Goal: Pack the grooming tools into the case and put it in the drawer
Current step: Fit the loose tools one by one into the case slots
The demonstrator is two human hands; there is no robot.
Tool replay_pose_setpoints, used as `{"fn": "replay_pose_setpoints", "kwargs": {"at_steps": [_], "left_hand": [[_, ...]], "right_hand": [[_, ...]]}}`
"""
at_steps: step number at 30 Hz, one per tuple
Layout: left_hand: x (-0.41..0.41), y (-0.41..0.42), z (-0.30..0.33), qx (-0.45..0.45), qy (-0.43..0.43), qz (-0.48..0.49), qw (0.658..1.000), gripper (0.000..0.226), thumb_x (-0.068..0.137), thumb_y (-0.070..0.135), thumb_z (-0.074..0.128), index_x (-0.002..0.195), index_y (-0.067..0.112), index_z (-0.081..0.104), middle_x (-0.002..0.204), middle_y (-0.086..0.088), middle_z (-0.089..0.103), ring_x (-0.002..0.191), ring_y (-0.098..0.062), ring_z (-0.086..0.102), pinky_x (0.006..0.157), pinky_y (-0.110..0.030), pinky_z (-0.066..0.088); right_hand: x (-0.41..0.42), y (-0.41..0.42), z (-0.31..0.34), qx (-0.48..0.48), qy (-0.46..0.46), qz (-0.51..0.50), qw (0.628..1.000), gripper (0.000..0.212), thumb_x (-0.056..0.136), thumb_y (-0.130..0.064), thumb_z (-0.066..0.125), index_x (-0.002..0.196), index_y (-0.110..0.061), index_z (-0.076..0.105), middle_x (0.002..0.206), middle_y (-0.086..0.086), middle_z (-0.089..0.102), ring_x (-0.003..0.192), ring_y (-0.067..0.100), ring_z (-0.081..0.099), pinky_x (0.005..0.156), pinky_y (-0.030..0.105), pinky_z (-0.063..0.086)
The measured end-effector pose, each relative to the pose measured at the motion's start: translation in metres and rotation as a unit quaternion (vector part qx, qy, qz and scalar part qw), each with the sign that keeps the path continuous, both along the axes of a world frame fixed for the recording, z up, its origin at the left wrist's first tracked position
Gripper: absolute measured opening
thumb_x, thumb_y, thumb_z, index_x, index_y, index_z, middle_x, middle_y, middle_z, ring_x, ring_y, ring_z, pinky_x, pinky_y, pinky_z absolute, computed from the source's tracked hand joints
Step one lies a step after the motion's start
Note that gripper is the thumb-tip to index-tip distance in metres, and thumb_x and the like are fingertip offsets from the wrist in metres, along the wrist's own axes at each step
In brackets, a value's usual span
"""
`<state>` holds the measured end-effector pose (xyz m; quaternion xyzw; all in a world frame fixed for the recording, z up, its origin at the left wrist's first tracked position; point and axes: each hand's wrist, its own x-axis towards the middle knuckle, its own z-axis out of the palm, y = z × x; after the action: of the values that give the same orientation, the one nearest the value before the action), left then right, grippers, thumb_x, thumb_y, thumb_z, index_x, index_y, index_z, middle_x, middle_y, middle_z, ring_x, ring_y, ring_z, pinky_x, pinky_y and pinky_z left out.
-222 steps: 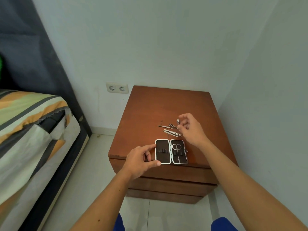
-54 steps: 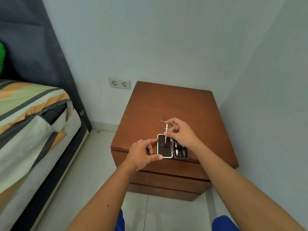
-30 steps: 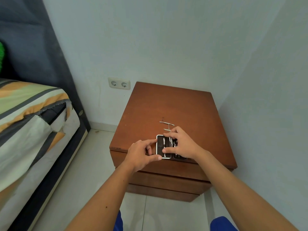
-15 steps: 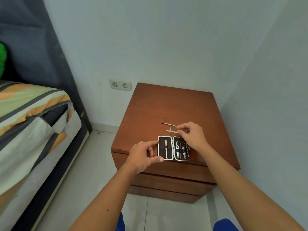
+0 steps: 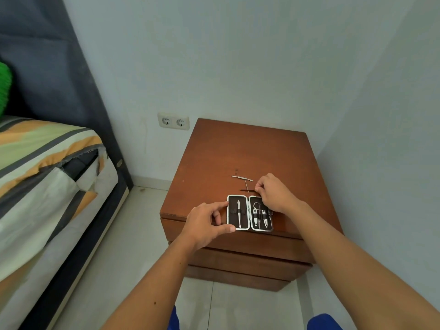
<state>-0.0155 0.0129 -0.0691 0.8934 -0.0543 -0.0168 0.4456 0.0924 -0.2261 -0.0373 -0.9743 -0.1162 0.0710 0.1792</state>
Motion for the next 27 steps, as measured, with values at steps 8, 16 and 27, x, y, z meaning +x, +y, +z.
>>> {"fn": "replay_pose_setpoints", "kwargs": {"at_steps": [8,16,27], "left_hand": [[0.001,0.000,-0.001,0.000,0.006,0.003,1.000,0.075,0.076,0.049,0.087,0.144,0.038,0.058,0.078,0.012,0.067,0.086,-0.006,0.051,0.077,-0.031,0.042],[-0.001,-0.001,0.000,0.009,0.001,0.007,1.000,0.073,0.077,0.048,0.087,0.143,0.038,0.059,0.078,0.013,0.066,0.085,-0.006,0.050,0.073,-0.030,0.036],[-0.001,0.000,0.000,0.005,0.002,0.004,1.000,0.074,0.076,0.048,0.087,0.143,0.038,0.058,0.079,0.011,0.067,0.085,-0.007,0.050,0.074,-0.030,0.037]], "right_hand": [[-0.007,-0.015,0.011,0.157,-0.016,-0.078,0.984,0.015,0.101,-0.015,0.063,0.095,-0.024,0.073,0.085,-0.006,0.073,0.078,0.011,0.064,0.076,0.027,0.048],[-0.017,-0.022,0.021,0.291,0.027,-0.084,0.953,0.022,0.100,-0.005,0.065,0.108,-0.021,0.078,0.092,-0.001,0.073,0.080,0.012,0.063,0.080,0.028,0.054],[-0.015,-0.004,0.018,0.311,0.062,-0.073,0.946,0.010,0.093,-0.008,0.076,0.097,-0.017,0.077,0.087,0.006,0.078,0.070,0.010,0.069,0.074,0.025,0.059]]}}
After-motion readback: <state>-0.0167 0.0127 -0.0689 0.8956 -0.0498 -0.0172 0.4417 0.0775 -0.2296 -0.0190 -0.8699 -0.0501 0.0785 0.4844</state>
